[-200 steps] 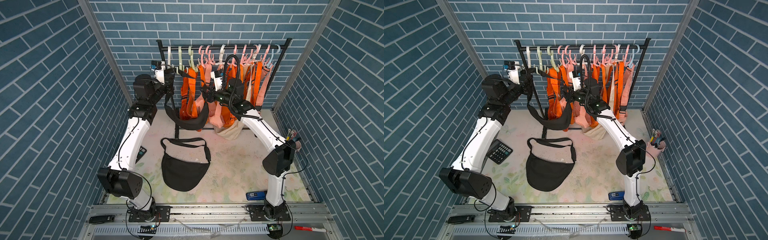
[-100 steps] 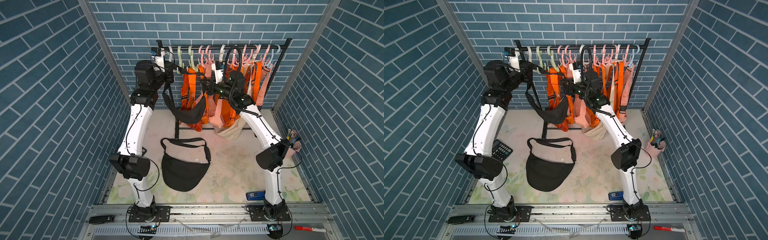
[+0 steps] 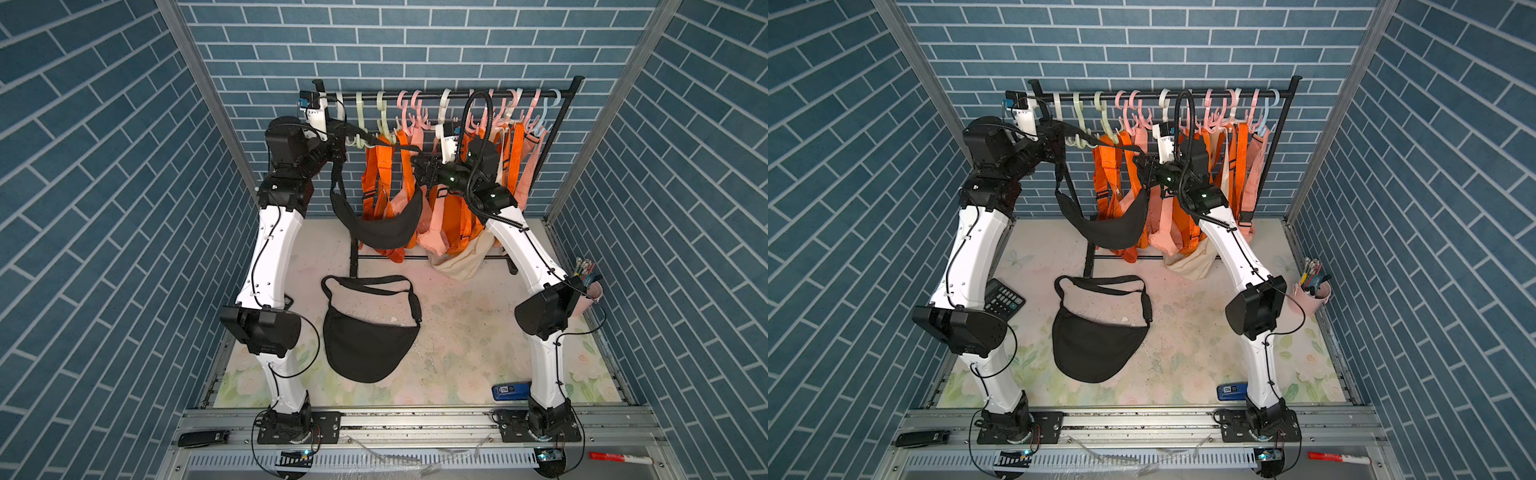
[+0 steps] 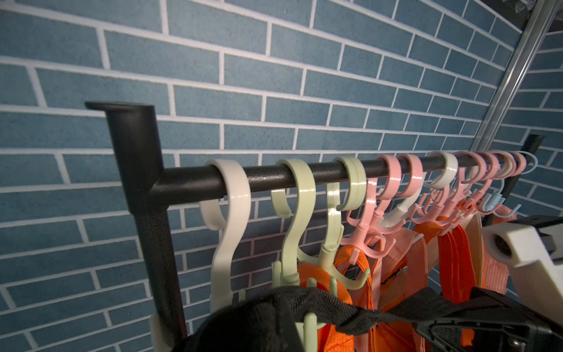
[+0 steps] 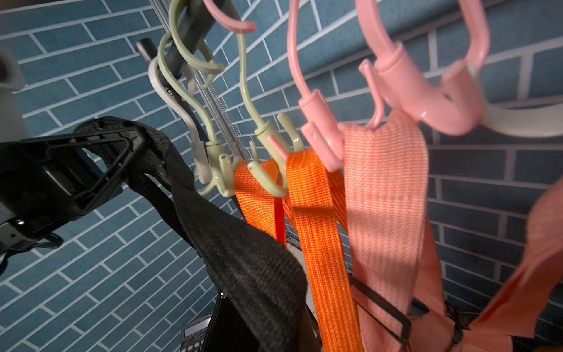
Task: Take the bag off the hook
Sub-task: Pick up the bag from the hook.
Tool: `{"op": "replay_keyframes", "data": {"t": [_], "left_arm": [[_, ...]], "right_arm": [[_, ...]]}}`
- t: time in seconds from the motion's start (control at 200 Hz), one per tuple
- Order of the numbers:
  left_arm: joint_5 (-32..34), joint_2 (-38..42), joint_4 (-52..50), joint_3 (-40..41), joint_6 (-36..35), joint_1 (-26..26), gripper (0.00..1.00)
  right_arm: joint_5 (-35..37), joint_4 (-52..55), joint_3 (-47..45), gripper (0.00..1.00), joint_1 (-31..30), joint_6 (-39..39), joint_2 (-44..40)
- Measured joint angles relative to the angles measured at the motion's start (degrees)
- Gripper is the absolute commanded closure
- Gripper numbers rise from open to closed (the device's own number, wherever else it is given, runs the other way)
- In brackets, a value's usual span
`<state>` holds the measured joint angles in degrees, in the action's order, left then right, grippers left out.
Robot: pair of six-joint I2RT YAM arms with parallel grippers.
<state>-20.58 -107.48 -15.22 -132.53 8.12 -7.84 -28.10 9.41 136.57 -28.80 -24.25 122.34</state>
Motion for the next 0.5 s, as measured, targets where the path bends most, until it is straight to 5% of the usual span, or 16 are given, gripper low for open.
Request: {"op": "replay_keyframes", "data": {"t": [0.5], "left_arm": [[-1.7, 14.7, 7.9, 16.8, 1.4, 0.0, 1.0]], "right_arm": [[-0.6, -1.7, -12.2, 1.0, -0.3, -0.6, -8.3]]}}
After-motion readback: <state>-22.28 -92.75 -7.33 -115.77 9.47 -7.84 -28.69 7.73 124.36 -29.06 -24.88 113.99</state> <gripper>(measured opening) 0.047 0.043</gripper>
